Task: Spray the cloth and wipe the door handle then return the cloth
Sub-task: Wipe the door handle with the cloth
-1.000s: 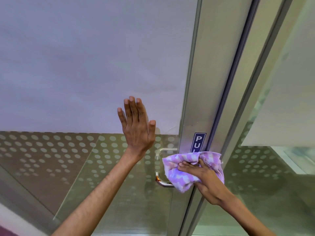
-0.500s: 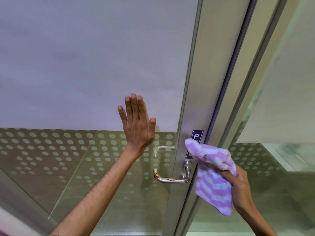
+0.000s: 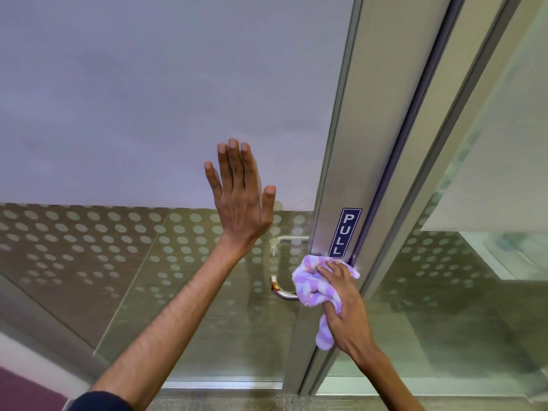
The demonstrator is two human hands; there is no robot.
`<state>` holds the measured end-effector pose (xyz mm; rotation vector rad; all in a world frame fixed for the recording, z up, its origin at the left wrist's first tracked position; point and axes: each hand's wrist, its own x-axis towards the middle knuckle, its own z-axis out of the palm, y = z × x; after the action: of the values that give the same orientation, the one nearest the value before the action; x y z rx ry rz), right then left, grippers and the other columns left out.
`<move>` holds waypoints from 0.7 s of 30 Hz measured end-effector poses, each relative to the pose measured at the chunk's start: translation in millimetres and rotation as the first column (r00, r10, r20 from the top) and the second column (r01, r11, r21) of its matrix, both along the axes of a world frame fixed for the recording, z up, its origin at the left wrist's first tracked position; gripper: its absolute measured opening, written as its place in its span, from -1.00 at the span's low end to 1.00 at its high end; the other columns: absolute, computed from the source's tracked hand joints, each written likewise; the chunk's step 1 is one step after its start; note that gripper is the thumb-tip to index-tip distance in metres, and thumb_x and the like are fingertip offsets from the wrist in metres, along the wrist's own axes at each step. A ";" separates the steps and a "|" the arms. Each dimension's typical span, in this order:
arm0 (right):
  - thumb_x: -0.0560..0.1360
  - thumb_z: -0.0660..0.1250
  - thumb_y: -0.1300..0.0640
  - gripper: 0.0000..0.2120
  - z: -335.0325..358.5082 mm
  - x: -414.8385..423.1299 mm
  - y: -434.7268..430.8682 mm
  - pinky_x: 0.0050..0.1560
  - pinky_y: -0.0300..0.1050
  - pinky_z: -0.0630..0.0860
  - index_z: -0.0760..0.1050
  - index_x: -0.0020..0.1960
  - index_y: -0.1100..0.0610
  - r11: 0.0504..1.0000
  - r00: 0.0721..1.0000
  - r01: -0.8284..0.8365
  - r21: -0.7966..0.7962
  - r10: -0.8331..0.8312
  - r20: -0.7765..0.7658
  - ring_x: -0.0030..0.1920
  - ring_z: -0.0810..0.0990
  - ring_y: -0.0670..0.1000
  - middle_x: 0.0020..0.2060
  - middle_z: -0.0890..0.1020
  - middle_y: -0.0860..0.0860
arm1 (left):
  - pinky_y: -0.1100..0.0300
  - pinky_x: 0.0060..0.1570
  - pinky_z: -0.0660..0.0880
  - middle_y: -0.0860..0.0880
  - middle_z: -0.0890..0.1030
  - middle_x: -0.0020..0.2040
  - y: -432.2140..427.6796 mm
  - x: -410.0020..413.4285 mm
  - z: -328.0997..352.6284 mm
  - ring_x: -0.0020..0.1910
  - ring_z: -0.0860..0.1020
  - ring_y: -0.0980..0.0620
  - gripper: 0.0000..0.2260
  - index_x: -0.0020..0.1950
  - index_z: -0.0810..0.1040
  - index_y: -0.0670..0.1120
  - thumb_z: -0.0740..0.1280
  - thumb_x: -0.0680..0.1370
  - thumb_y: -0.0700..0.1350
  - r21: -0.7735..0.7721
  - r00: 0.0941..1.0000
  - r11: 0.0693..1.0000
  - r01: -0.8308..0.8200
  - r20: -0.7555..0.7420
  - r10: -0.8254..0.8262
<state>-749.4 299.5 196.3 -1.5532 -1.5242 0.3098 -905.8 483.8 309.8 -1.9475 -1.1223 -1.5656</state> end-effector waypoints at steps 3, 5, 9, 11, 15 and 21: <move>0.42 0.26 0.19 -0.50 -3.5 -2.3 5.8 0.28 -0.10 0.43 0.43 0.35 -0.04 0.999 1.000 -0.002 0.037 0.002 0.004 0.34 0.41 -0.01 0.26 0.44 -0.05 | -0.05 0.53 -0.33 0.07 -0.41 0.56 0.1 0.2 -0.3 0.57 -0.33 0.05 -0.40 0.55 -0.37 -0.05 -0.26 0.61 0.18 -0.004 1.000 1.000 0.005 0.003 -0.005; 0.42 0.26 0.16 -0.53 -10.7 -5.6 8.7 0.32 -0.06 0.38 0.45 0.33 0.07 0.997 0.999 0.021 0.070 -0.019 -0.027 0.36 0.39 0.01 0.27 0.44 -0.02 | -0.06 0.53 -0.32 0.08 -0.42 0.56 0.8 0.2 -0.3 0.57 -0.34 0.05 -0.39 0.55 -0.38 -0.05 -0.26 0.60 0.19 -0.011 1.000 1.000 0.003 0.006 -0.003; 0.44 0.16 0.13 -0.50 -32.6 -16.5 6.7 0.39 -0.04 0.30 0.41 0.36 0.24 0.989 0.985 0.126 0.080 -0.115 -0.129 0.41 0.34 0.12 0.37 0.41 0.08 | -0.06 0.53 -0.32 0.08 -0.43 0.55 0.5 0.3 -0.5 0.56 -0.35 0.05 -0.39 0.54 -0.39 -0.06 -0.26 0.60 0.18 -0.009 1.000 1.000 0.001 0.001 -0.001; 0.41 0.19 0.23 -0.47 -40.5 -21.1 3.5 0.41 -0.10 0.25 0.39 0.38 0.26 0.982 0.973 0.170 0.077 -0.155 -0.168 0.43 0.31 0.14 0.42 0.38 0.11 | -0.07 0.53 -0.32 0.08 -0.43 0.55 0.6 0.3 -1.0 0.56 -0.35 0.04 -0.39 0.54 -0.40 -0.06 -0.26 0.59 0.18 -0.007 1.000 1.000 0.001 0.001 -0.001; 0.39 0.20 0.34 -0.49 -43.8 -28.4 6.1 0.42 -0.04 0.26 0.42 0.35 0.30 0.969 0.957 0.231 0.084 -0.211 -0.199 0.43 0.31 0.15 0.41 0.38 0.13 | -0.07 0.53 -0.32 0.10 -0.44 0.54 -0.2 0.6 0.2 0.55 -0.36 0.05 -0.39 0.53 -0.40 -0.05 -0.26 0.59 0.19 -0.010 1.000 1.000 0.007 0.006 -0.007; 0.37 0.18 0.31 -0.38 -33.5 -65.6 5.0 0.43 -0.03 0.20 0.35 0.45 0.16 0.915 0.912 0.401 0.047 -0.394 -0.116 0.46 0.22 0.21 0.50 0.25 0.11 | -0.08 0.53 -0.31 0.09 -0.44 0.54 0.3 0.3 -0.2 0.56 -0.35 0.05 -0.39 0.53 -0.40 -0.05 -0.26 0.59 0.19 -0.019 1.000 1.000 0.010 0.008 -0.010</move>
<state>-815.0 304.4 162.8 -1.7191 -1.0918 0.0988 -905.4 484.1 309.6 -1.9635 -1.1371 -1.5749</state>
